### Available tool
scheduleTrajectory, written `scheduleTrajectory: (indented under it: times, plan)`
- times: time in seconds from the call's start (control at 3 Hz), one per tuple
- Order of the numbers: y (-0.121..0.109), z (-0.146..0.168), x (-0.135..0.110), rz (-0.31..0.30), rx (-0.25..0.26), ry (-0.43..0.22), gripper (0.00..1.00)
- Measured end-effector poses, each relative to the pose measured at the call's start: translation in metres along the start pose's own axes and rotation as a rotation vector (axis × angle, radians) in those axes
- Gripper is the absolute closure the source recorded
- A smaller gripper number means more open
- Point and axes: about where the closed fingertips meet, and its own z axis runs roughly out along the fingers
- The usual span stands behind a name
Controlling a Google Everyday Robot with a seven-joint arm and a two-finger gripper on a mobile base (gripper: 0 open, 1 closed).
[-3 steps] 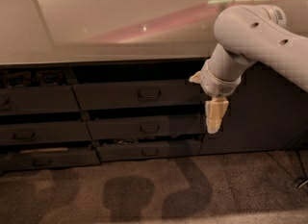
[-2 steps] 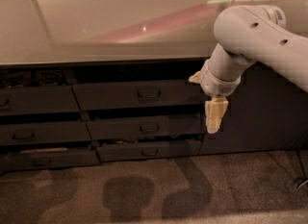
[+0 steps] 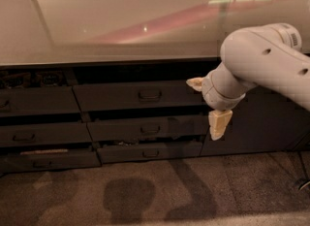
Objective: Open top drawer
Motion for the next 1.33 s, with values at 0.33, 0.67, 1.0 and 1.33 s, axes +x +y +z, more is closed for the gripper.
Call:
scheduleTrajectory:
  times: [0.33, 0.67, 1.0, 1.33]
  plan:
    - [-0.002, 0.0, -0.003, -0.036, 0.039, 0.003, 0.0]
    - [-0.003, 0.001, -0.001, -0.034, 0.035, 0.003, 0.0]
    - [-0.016, 0.012, 0.02, 0.013, 0.01, -0.013, 0.0]
    - [-0.038, 0.035, 0.059, 0.076, -0.018, -0.042, 0.0]
